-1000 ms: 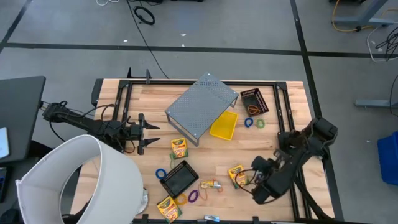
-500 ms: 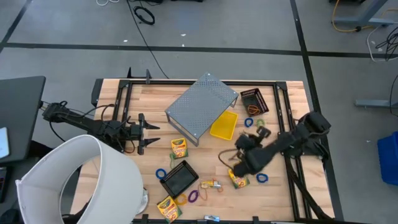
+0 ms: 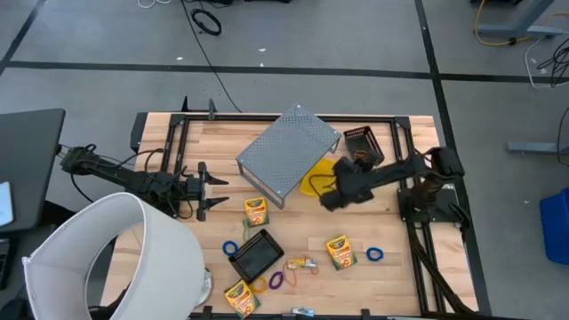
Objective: Pick & Place Office Desk Supplies
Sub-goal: Put the purple rubber band into the top black bin
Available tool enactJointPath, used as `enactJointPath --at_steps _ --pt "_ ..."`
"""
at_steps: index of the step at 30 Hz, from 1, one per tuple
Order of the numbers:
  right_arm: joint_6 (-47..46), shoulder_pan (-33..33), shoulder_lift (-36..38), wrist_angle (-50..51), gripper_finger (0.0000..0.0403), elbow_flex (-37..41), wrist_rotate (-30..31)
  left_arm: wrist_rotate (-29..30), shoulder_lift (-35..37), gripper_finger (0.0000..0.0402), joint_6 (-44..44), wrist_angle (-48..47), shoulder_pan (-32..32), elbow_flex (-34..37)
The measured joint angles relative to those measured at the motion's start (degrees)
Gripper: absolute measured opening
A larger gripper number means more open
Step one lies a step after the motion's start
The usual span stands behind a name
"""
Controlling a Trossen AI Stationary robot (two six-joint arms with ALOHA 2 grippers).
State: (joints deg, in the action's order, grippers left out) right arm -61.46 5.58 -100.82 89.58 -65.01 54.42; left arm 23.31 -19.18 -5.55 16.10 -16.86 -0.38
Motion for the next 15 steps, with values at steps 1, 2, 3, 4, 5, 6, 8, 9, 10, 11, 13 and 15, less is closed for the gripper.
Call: enactJointPath --at_steps 1,2,3,4,5,6,8,9,10,11,13,15 --pt "0.5 -1.2 0.0 -0.1 0.0 0.4 0.5 0.0 0.0 0.0227 0.1 0.0 0.0 0.0" --pt "0.9 -2.3 0.0 -0.3 0.0 0.8 1.0 0.0 0.0 0.0227 0.1 0.0 0.0 0.0" --pt "1.0 -3.3 0.0 -0.8 0.0 1.3 1.2 0.0 0.0 0.0227 0.2 0.0 0.0 0.0" --pt "1.3 -4.3 0.0 -1.3 0.0 1.8 1.4 0.0 0.0 0.0227 0.2 0.0 0.0 0.0" --pt "1.9 -5.3 0.0 -2.1 0.0 2.5 1.8 0.0 0.0 0.0227 0.2 0.0 0.0 0.0" --pt "2.6 -6.1 0.0 -3.3 0.0 3.1 2.1 0.0 0.0 0.0227 0.2 0.0 0.0 0.0" --pt "5.0 -7.7 0.0 -7.0 0.0 4.4 2.4 0.0 0.0 0.0227 0.2 0.0 0.0 0.0" --pt "6.6 -8.4 0.0 -9.2 0.0 5.1 2.3 0.0 0.0 0.0227 0.2 0.0 0.0 0.0" --pt "8.1 -8.9 0.0 -11.5 0.0 5.7 2.3 0.0 0.0 0.0227 0.2 0.0 0.0 0.0" --pt "9.5 -9.4 0.0 -13.7 0.0 6.3 2.1 0.0 0.0 0.0227 0.2 0.0 0.0 0.0" --pt "12.1 -10.2 0.0 -17.3 0.0 7.2 1.6 0.0 0.0 0.0227 0.2 0.0 0.0 0.0" --pt "13.5 -10.9 0.0 -19.6 0.0 8.1 1.3 0.0 0.0 0.0227 0.2 0.0 0.0 0.0"
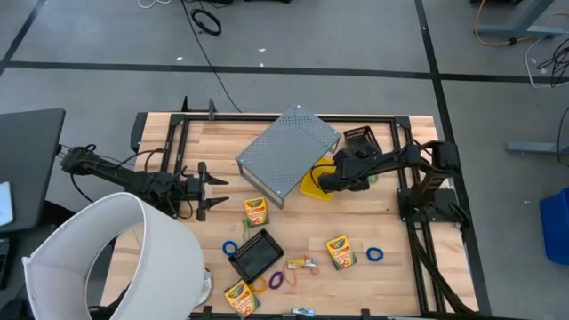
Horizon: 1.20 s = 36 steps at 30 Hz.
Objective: Pick & Place Office Desk Supplies
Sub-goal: Put the purple rubber band into the top black bin, then put the orange rubber band into the top black bin
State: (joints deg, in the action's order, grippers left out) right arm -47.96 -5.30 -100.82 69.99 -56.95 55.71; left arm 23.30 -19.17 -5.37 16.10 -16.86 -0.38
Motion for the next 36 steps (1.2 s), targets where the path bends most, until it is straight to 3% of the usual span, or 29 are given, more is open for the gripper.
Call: enactJointPath --at_steps 11,26,36 --pt "0.1 -1.4 0.0 -1.8 0.0015 2.3 -0.7 0.0 0.0 0.0227 0.2 0.0 0.0 0.0" --pt "-2.3 -1.3 0.0 -1.5 0.0192 2.3 -0.6 0.0 0.0 0.0227 0.2 0.0 0.0 0.0" --pt "-9.1 1.2 0.1 2.8 0.0189 0.7 2.0 0.0 0.0 0.0227 0.5 0.0 0.0 0.0"
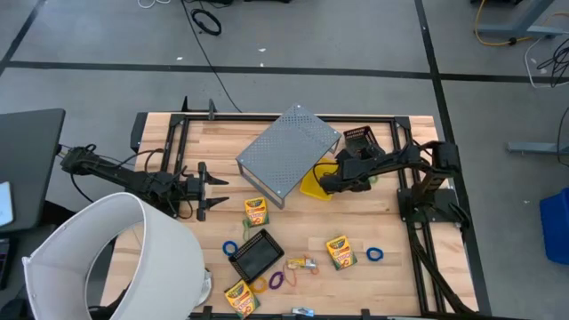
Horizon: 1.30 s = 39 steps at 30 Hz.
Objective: Pick & Place Office Desk Supplies
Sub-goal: Put the orange rubber band into the top black bin
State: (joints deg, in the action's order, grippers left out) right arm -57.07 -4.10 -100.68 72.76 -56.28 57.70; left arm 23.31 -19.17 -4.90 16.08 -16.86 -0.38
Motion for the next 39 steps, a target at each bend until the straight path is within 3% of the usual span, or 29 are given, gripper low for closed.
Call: enactJointPath --at_steps 13,25,30,39 --pt "-8.6 7.6 0.0 16.1 0.0188 -10.4 0.7 0.0 0.0 0.0227 0.6 0.0 0.0 0.0" --pt "3.0 16.2 0.0 15.0 0.0188 -17.0 -0.2 -1.5 0.0 0.0227 5.0 0.0 0.0 0.0" --pt "14.3 19.1 0.0 8.1 0.0188 -17.0 -8.3 -1.5 0.0 0.0227 5.2 0.0 0.0 0.0" --pt "27.7 25.0 0.0 -2.5 0.0188 -17.0 -30.8 -1.5 0.0 0.0227 4.9 0.0 0.0 0.0"
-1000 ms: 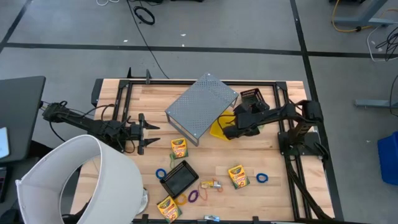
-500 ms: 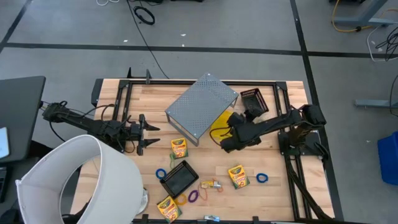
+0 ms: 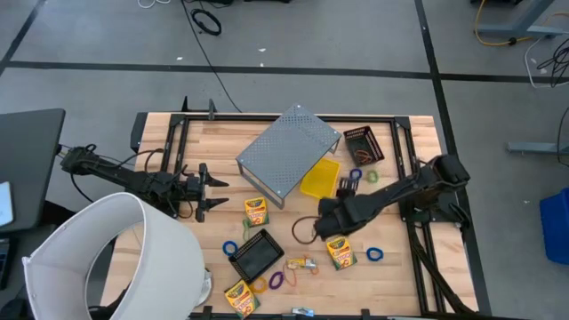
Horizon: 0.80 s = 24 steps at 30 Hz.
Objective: Pick & Place Office Desk Supplies
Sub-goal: Put the orange rubber band into the top black bin
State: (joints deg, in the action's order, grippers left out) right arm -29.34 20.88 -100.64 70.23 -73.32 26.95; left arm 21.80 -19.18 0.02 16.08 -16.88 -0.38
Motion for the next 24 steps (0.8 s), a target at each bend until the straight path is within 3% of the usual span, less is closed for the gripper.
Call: enactJointPath --at_steps 5,10,15,24 --pt "3.7 2.7 0.9 -6.4 0.0188 0.1 -11.8 0.0 0.0 0.0227 0.0 0.0 0.0 0.0" --pt "5.3 5.3 2.2 -20.7 0.0188 0.1 -20.3 0.0 0.0 0.0227 -0.8 0.2 0.0 0.0" --pt "1.9 8.0 1.9 -32.8 0.0188 0.5 -23.8 0.2 0.0 0.0227 -1.0 0.5 0.0 0.0" --pt "-11.2 13.7 -1.6 -36.4 0.0188 0.7 -23.3 -0.8 0.0 0.0227 -1.1 0.7 0.0 0.0"
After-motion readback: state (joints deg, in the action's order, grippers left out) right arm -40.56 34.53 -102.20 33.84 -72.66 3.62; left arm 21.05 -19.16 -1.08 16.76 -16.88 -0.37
